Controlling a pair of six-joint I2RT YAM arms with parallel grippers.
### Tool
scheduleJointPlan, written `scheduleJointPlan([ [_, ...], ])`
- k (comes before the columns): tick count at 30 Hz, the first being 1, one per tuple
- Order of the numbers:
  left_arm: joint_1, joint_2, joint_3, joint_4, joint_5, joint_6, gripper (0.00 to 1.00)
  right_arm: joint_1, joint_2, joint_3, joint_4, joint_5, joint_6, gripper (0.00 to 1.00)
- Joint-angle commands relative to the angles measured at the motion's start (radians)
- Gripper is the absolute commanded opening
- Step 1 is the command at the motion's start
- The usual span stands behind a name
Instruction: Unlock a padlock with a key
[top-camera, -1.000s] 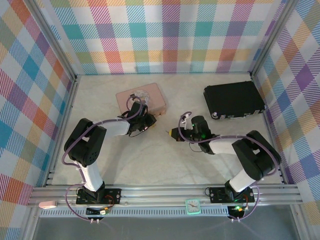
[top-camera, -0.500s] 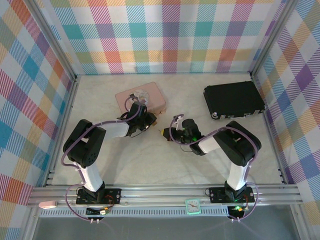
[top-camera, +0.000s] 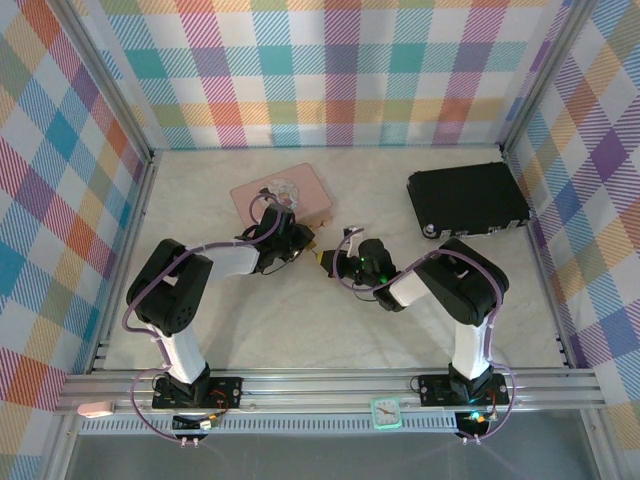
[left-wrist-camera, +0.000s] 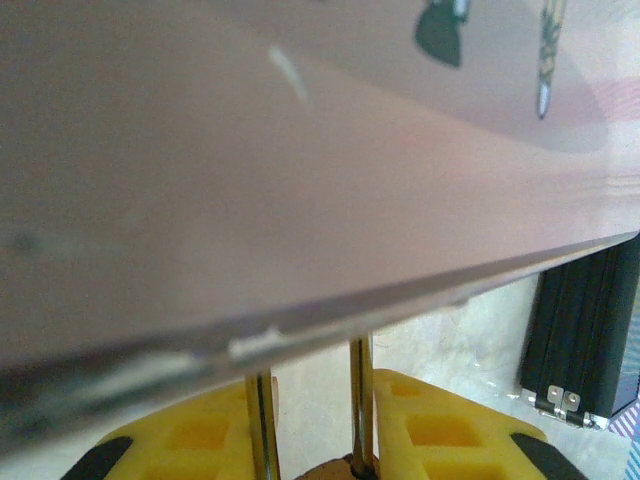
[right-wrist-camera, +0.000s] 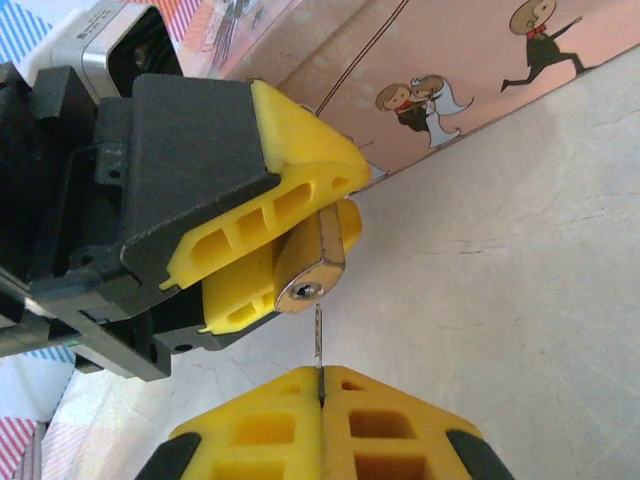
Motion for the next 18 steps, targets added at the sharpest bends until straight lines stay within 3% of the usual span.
scheduleJointPlan([
  [1, -0.019, 0.007, -0.034, -0.029, 0.069, -0.078, 0.06, 0.009, -0.012, 0.004, 0.028, 0.027, -0.019, 0.0],
  [18, -0.023, 0.005, -0.033, -0.038, 0.063, -0.075, 0.06, 0.01, -0.01, 0.003, 0.061, 0.011, -0.008, 0.0],
])
